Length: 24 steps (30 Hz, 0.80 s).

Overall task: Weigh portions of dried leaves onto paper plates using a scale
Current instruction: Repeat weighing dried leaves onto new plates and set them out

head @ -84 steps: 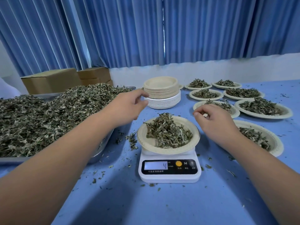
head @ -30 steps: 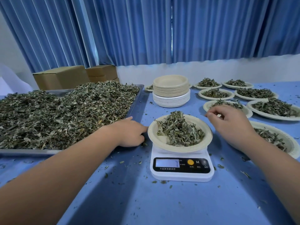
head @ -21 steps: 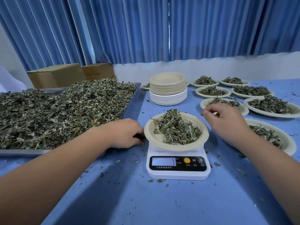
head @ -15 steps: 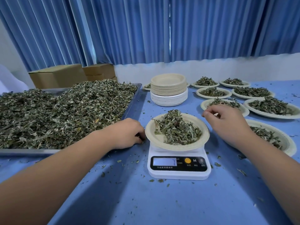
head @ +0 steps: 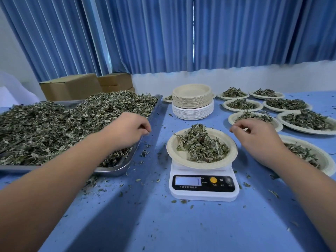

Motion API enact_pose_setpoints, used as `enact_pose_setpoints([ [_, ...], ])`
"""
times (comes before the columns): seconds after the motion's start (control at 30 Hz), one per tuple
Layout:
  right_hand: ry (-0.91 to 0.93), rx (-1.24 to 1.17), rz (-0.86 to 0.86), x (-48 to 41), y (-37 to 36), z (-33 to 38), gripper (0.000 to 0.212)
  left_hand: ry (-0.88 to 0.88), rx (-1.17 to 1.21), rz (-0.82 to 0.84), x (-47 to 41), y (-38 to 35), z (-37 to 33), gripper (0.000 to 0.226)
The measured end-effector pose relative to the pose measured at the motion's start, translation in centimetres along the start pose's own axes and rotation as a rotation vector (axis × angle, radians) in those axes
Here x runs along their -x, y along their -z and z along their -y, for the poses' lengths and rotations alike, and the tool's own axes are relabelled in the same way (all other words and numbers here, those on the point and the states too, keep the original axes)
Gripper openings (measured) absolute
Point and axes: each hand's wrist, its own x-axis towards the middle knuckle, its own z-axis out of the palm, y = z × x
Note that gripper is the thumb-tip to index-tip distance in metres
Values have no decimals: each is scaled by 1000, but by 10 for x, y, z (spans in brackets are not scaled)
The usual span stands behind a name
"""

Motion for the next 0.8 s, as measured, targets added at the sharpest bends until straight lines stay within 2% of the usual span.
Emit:
enact_pose_setpoints([
  [0.2, 11, 7, -2, 0, -1, 1, 17, 127, -261, 136, 5, 13, 22, 29],
  [0.27, 10, 6, -5, 0, -1, 1, 17, 51, -304, 122, 7, 5, 19, 32],
  [0.37, 17, 8, -9, 0, -1, 1, 17, -168, -291, 128, 6, -8, 6, 35],
  [0.5, 21, 12, 2, 0, -1, 2, 18, -230, -562, 379, -7, -28, -12, 43],
  [0.57, 13, 4, 8, 1, 0, 2, 18, -180, -698, 497, -11, -34, -21, 40],
  [0.67, 3, -13, 6, 1, 1, 2, 18, -122, -696, 585, -14, -34, -33, 21],
  [0.8, 4, -27, 0, 0, 0, 1, 17, -142, -737, 548, -15, -31, -42, 5],
])
